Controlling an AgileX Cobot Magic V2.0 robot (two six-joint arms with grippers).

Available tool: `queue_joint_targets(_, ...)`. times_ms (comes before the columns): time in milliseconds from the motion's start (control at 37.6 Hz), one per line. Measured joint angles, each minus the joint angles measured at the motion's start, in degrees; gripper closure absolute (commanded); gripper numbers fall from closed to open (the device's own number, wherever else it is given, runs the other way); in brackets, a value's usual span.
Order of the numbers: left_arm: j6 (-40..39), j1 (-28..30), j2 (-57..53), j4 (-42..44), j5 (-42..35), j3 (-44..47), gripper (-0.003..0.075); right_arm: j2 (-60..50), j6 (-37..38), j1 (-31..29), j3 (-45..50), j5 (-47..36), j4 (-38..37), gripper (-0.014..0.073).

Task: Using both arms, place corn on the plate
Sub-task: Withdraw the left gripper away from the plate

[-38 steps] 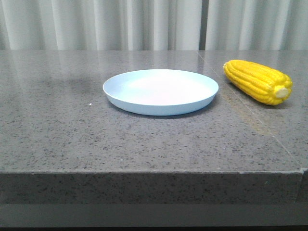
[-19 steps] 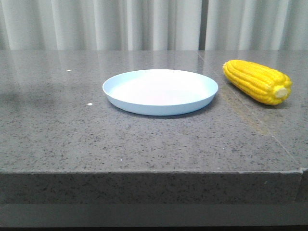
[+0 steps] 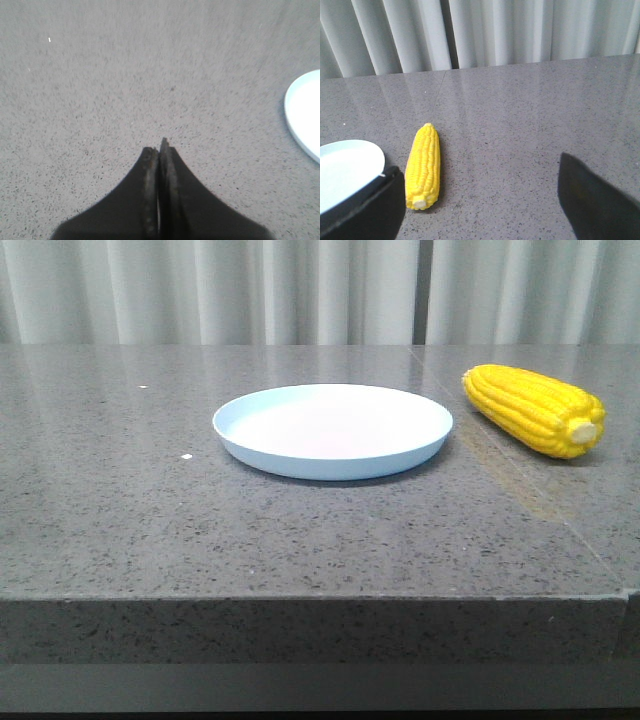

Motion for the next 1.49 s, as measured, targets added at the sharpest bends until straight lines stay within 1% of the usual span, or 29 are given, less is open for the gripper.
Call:
queue_joint_targets(106,0.00,0.00,-8.49,0.00,-2.19,5.51,0.0741,0.00,0.00,0.00,0.00,0.00,0.00,-0.0048)
queue_joint_targets(266,0.00,0.00,-19.98,0.00,-3.43,11.55,0.0741,0.00,0.00,0.00,0.00,0.00,0.00,-0.0048)
queue_joint_targets(425,0.00,0.00,-29.16,0.46,-4.38,15.08,0.0741,0.00,0.00,0.00,0.00,0.00,0.00,-0.0048)
queue_joint_targets(531,0.00,0.00,-33.19,0.45,-4.73,16.15,0.0741,0.00,0.00,0.00,0.00,0.00,0.00,-0.0048)
queue_joint_targets(691,0.00,0.00,-35.05,0.48,-4.99,16.83,0.0741,0.00,0.00,0.00,0.00,0.00,0.00,-0.0048)
queue_joint_targets(1488,0.00,0.00,-35.05,0.57,-4.99,16.83,0.0741,0.17,0.00,0.00,0.00,-1.22,0.00,-0.0048)
